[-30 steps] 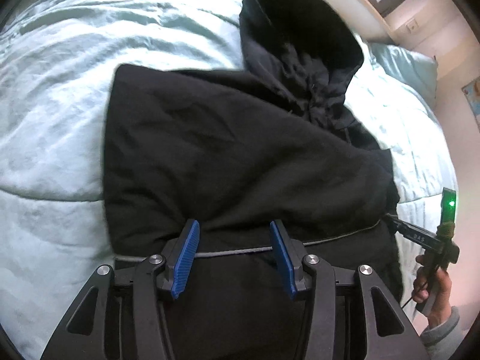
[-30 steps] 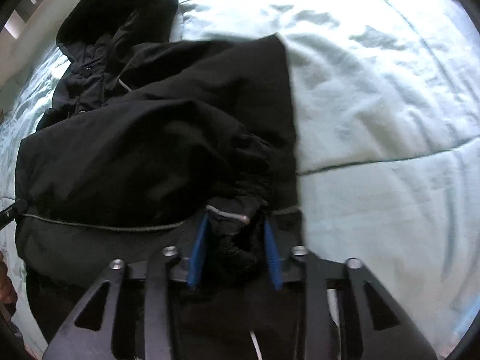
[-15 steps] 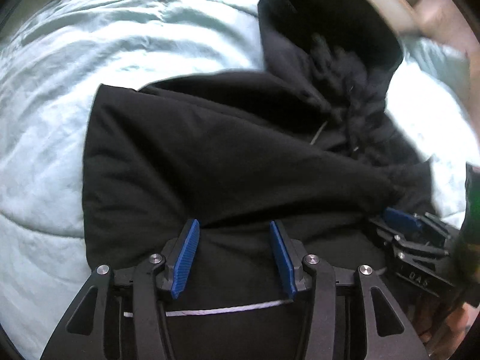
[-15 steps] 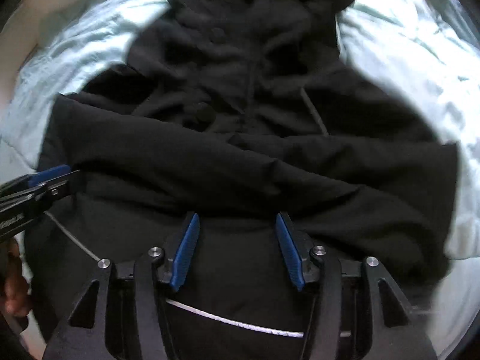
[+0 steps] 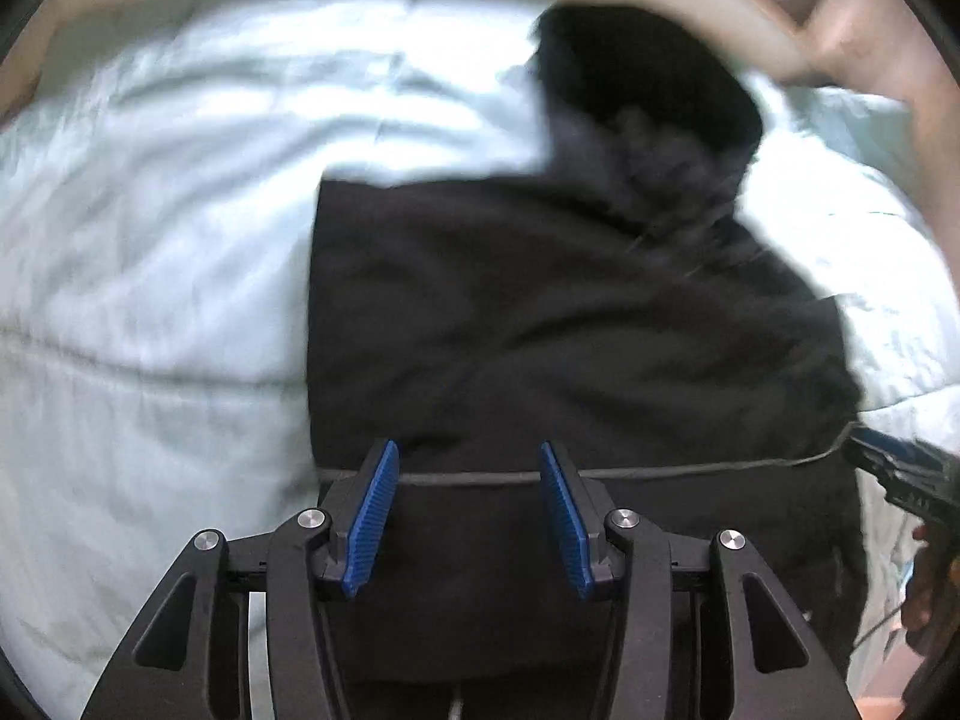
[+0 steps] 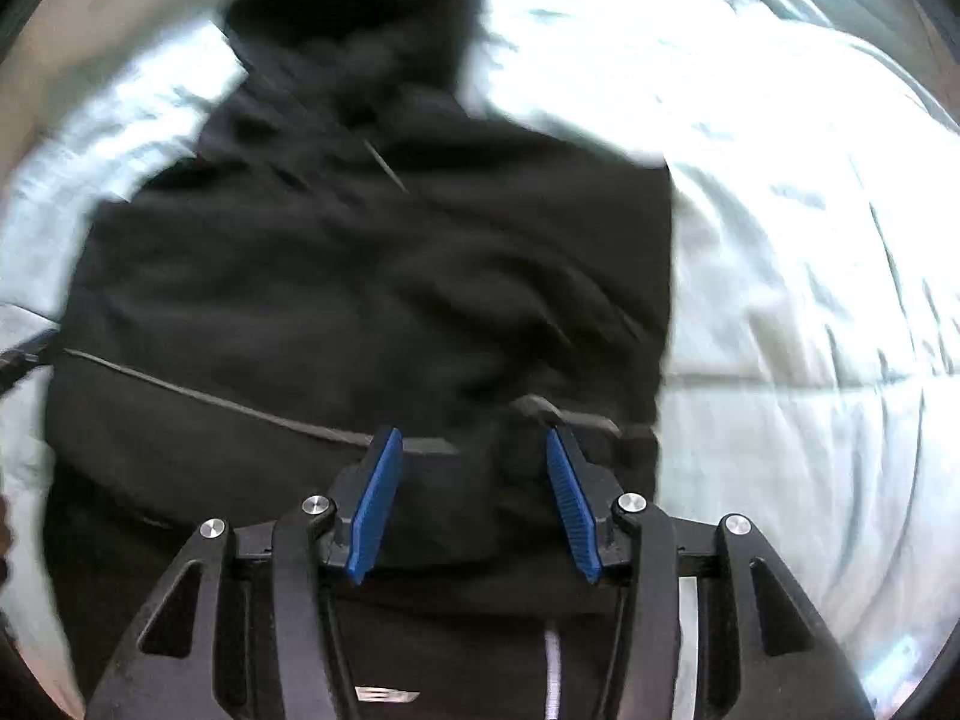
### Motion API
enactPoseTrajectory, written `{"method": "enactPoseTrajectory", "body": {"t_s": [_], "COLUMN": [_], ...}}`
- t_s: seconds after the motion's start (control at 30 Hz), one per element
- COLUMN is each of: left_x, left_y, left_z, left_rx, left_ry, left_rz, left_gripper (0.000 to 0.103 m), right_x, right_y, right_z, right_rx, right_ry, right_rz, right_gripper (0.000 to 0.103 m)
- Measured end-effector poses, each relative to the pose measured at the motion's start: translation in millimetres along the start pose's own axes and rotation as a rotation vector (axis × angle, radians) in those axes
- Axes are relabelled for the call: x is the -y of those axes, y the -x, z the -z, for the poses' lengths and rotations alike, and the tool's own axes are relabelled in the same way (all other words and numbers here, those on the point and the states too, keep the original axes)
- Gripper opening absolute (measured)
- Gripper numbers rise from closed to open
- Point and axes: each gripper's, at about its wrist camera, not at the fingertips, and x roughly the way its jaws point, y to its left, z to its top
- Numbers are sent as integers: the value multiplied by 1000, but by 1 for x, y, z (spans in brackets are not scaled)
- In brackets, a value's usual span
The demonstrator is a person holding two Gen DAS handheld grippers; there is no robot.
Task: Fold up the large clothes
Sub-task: 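Grasp the hood edge with both tools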
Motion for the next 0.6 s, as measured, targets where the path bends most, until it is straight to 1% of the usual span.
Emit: {"method": "enactPoseTrajectory", "body": {"t_s": [0.03,0.07,0.1,0.17,0.2,0.23,0.27,0.3,0.33,0.37,0.4,0.47,0.53,0.6], "left_x": [-3,-1,3,13,17,20,23,26,30,33,36,43,51,62], "left_y": [-14,-21,-20,-4,12,28,39,50,59,66,67,65,56,40], "left_z": [2,1,-1,-8,-14,-22,-30,-44,-62,-80,-98,-141,-175,-205], "left_rx": [-26,-31,-35,-19,20,59,87,117,153,189,212,254,281,299], "left_ry": [6,-1,-8,-49,-86,-118,-140,-158,-173,-181,-183,-165,-156,-157], "left_rz": [-23,-55,-72,-102,-97,-90,-89,-91,-90,-75,-52,-16,26,20], "left_gripper": [50,50,50,50,50,50,50,50,50,50,51,50,50,51], "right_x": [5,8,7,7,10,16,21,25,27,29,31,34,35,35], "right_y": [-15,-25,-28,-15,-5,14,29,44,55,64,73,79,77,69], "right_z": [6,9,8,0,-5,-15,-24,-37,-49,-64,-84,-115,-153,-187], "right_rx": [-41,-67,-71,-81,-75,-46,-13,32,68,105,151,200,246,282], "right_ry": [-24,-46,-41,-14,-26,-45,-51,-50,-46,-46,-54,-83,-112,-130], "right_rz": [-17,-51,-48,-44,-69,-138,-180,-194,-188,-187,-214,-261,-269,-269], "right_gripper": [51,51,51,50,50,50,50,50,50,50,50,50,50,50]}}
